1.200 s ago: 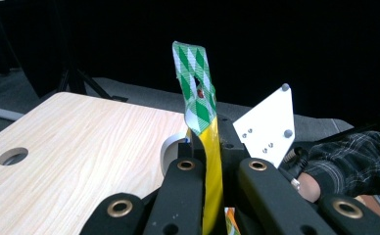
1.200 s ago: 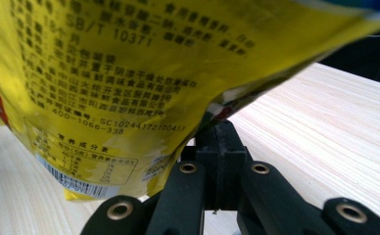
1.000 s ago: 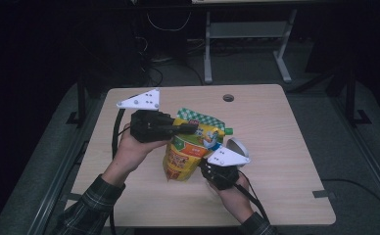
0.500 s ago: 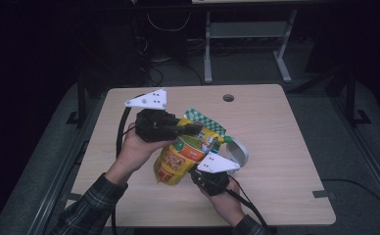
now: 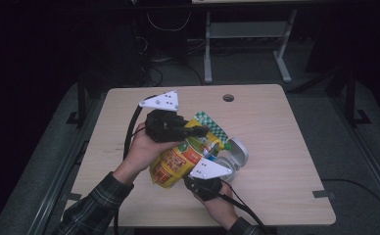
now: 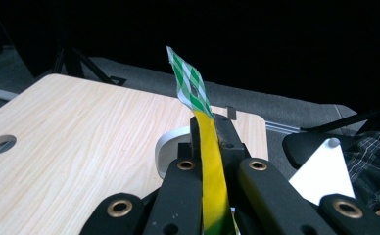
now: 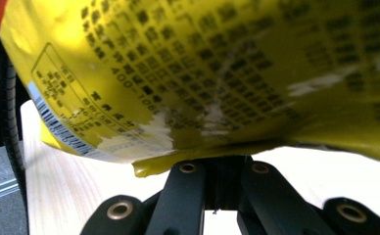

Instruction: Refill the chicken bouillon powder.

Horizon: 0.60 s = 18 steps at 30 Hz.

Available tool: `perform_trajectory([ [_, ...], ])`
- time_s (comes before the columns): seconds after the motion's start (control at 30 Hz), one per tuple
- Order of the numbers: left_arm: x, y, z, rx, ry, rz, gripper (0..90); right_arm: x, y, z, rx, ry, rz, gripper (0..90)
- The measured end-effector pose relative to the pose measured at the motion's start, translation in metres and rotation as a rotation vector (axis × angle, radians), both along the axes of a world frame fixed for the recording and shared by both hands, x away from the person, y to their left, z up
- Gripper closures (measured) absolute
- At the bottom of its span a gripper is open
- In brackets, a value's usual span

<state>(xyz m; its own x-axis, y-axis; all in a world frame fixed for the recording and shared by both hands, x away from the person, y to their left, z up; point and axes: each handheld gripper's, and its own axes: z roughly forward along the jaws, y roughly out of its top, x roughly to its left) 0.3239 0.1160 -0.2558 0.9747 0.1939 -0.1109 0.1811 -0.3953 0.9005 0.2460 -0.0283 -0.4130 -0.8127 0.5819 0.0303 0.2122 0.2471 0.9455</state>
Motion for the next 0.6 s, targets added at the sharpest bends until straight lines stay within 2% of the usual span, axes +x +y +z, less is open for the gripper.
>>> perform_trajectory([
  [0.13, 0.002, -0.002, -0.004, 0.014, 0.014, 0.013, 90.0, -0.001, 0.004, -0.003, 0.018, -0.014, 0.026, 89.9],
  [0.6, 0.006, -0.011, -0.014, 0.075, 0.033, 0.06, 90.0, -0.006, 0.011, -0.008, 0.023, -0.015, 0.064, 89.9],
])
